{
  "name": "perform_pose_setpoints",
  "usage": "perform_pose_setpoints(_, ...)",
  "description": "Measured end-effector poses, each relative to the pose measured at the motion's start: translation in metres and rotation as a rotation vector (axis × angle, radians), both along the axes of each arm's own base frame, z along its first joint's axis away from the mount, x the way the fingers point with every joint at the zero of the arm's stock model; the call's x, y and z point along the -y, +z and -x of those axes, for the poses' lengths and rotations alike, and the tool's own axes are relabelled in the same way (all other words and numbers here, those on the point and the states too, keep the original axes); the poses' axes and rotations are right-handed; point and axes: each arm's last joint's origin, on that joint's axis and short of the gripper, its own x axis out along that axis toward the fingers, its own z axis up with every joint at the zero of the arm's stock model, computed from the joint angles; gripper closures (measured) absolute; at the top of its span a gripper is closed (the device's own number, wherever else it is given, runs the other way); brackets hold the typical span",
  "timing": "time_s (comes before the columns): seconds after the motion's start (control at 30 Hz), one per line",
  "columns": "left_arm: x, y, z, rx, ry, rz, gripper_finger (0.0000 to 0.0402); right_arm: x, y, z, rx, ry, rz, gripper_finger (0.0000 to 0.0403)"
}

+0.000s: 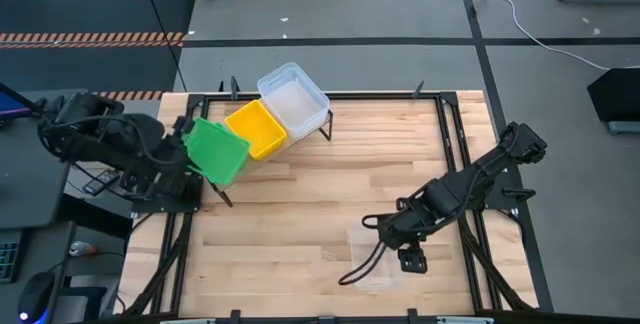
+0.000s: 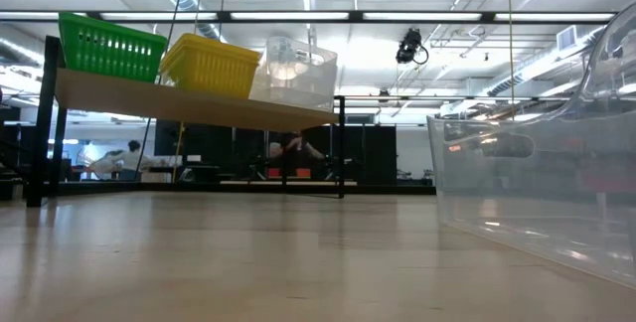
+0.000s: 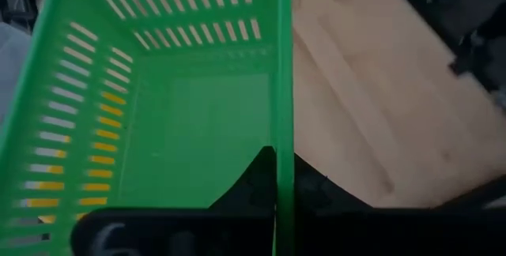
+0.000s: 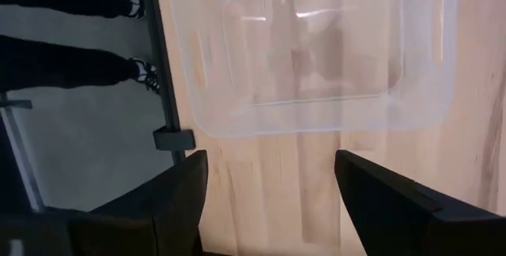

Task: Stack baskets on shelf by color
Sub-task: Stack the green bin on top of the other bin on the shelf

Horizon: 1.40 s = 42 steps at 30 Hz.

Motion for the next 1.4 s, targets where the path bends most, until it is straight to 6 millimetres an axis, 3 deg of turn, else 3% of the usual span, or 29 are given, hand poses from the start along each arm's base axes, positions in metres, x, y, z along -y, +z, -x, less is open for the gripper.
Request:
perform_pose_setpoints(0.43,-0.014,-0.036,0.048,0.047,-0.111,-0.150,0.0395,-0.003,0.000,0.002,-0.013,-0.108,0.018,0.0124)
perform_pose_setpoints(0.67,-0.017,-0.053,0.047,0.011,-0.184,-0.364,0.0395,-0.003,0.000,0.000,-0.007,-0.161,0.003,0.0124)
perform_pose_setpoints(0.97,-0.019,-0.084,0.058,-0.034,-0.227,-0.352,0.0395,-0.007,0.001,-0.002,-0.010,-0.253,-0.035,0.0124)
perform_pose_setpoints(1.4,-0.023,-0.087,0.061,-0.030,-0.211,-0.471,0.0395,-0.007,0.002,-0.004,0.021,-0.284,-0.028,0.0124)
